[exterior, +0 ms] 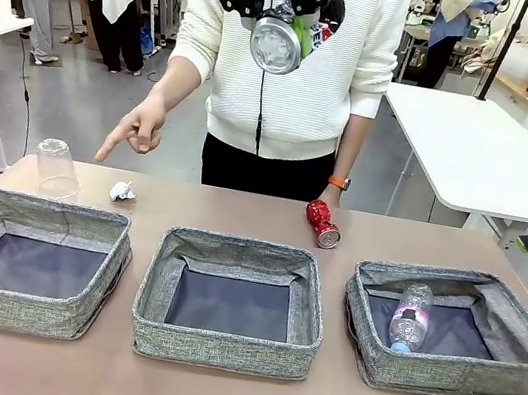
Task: Sort the waste into the appropriate baskets.
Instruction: Place the picked waste into the Fabric basket indicated by the person.
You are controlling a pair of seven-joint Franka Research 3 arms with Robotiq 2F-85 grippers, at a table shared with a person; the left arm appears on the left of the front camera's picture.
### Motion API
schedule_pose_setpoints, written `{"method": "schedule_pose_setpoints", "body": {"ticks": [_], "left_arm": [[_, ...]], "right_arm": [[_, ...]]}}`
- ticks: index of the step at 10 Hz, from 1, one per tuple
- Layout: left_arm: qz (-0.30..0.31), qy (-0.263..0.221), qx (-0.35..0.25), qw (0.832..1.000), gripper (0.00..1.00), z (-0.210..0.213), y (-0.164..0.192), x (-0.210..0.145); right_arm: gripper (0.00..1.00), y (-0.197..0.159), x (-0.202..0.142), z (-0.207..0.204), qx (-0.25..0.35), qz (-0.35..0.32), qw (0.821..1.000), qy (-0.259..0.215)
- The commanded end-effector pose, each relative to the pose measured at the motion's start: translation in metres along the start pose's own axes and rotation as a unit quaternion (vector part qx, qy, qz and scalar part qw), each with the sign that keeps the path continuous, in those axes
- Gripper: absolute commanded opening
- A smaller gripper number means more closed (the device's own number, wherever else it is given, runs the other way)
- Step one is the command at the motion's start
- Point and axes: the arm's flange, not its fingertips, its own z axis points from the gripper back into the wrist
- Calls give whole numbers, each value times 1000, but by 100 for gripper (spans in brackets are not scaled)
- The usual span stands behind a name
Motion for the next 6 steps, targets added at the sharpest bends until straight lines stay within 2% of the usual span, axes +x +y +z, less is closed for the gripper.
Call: {"method": "schedule_pose_setpoints", "body": {"ticks": [1,6], "left_arm": [[-1,-2,5,1000,39,3,1,-2],[-1,-2,5,1000,39,3,1,-2]], "right_arm": [[100,3,1,2,8,9,1000,1],[100,3,1,2,8,9,1000,1]]}}
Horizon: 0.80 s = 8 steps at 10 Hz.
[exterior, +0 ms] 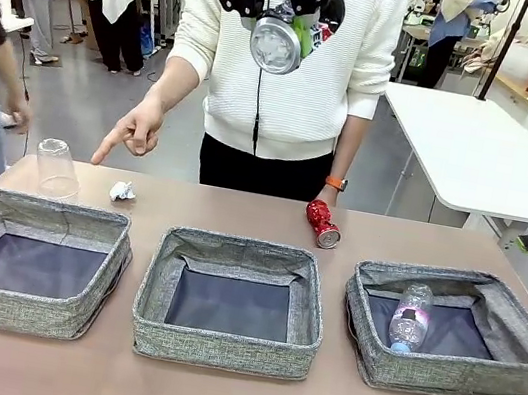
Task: Sort the waste into the appropriate baskets.
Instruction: Place the picked waste into the Fabric basket indicated by the person.
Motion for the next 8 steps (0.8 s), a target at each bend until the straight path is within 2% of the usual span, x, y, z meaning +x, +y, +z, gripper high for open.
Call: {"method": "schedule_pose_setpoints", "body": {"ticks": [1,8], "left_arm": [[-1,-2,5,1000,39,3,1,-2],[-1,-2,5,1000,39,3,1,-2]], "right_arm": [[100,3,1,2,8,9,1000,1],[100,3,1,2,8,9,1000,1]]}}
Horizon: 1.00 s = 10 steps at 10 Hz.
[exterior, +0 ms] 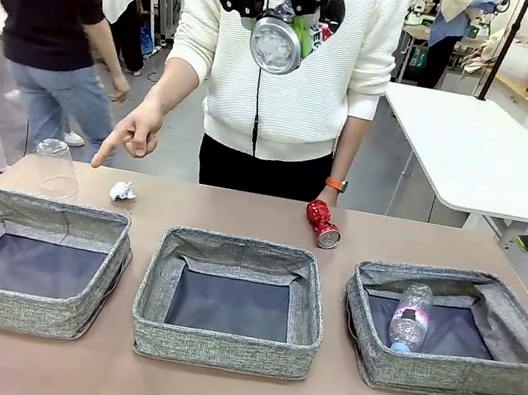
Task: Sort the waste into the appropriate baskets.
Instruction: Place the picked waste into the Fabric basket indicated by the person.
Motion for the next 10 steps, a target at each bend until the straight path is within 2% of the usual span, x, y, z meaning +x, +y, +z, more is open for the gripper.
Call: {"method": "schedule_pose_setpoints", "body": {"ticks": [1,10], "left_arm": [[-1,-2,5,1000,39,3,1,-2],[-1,-2,5,1000,39,3,1,-2]], "right_arm": [[100,3,1,2,8,9,1000,1],[100,3,1,2,8,9,1000,1]]}}
